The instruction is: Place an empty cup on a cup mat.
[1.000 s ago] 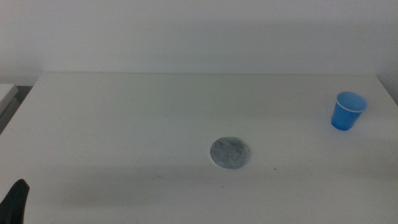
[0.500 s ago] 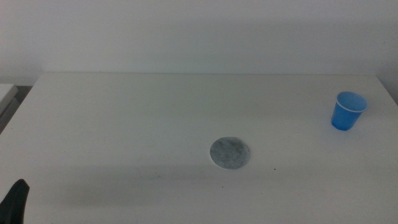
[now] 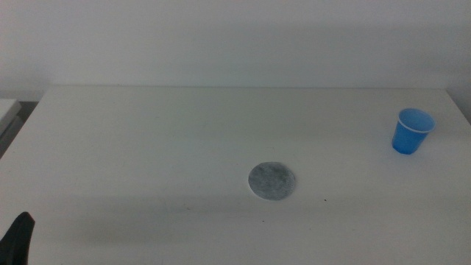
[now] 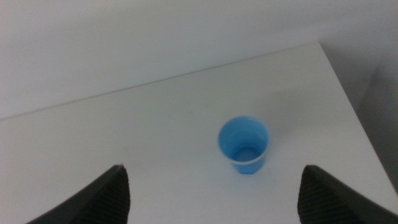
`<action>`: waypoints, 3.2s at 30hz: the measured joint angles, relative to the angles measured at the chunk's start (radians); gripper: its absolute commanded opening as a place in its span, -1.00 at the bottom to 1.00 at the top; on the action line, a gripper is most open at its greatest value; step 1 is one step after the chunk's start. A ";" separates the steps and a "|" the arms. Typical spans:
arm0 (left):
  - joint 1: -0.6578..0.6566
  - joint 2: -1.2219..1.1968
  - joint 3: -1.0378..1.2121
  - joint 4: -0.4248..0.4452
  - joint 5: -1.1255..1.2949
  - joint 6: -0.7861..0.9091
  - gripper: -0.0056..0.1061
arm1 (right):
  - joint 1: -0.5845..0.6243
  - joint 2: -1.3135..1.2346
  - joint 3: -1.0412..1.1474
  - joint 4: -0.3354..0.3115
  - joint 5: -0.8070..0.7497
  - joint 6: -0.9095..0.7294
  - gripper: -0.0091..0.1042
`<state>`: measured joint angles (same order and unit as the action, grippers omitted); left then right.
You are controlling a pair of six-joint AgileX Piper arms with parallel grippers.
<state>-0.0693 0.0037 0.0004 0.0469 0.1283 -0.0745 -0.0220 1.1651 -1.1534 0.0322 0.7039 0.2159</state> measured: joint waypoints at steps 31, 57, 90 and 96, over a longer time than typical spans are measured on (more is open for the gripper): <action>0.000 0.000 0.000 0.000 0.000 0.000 0.78 | -0.120 0.852 -0.348 0.069 0.042 -0.023 0.71; 0.000 0.000 0.000 0.000 0.000 0.000 0.78 | 0.166 0.610 -0.354 0.092 0.070 -0.053 -0.84; 0.000 0.000 0.000 0.000 0.000 0.000 0.78 | 0.536 0.798 -0.354 0.102 0.082 -0.033 -0.84; 0.000 0.000 0.000 0.000 0.000 0.000 0.78 | 0.536 0.829 -0.354 0.094 0.066 -0.026 -0.84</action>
<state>-0.0693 0.0037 0.0004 0.0469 0.1283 -0.0745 0.5136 1.9941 -1.5072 0.1257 0.7702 0.1898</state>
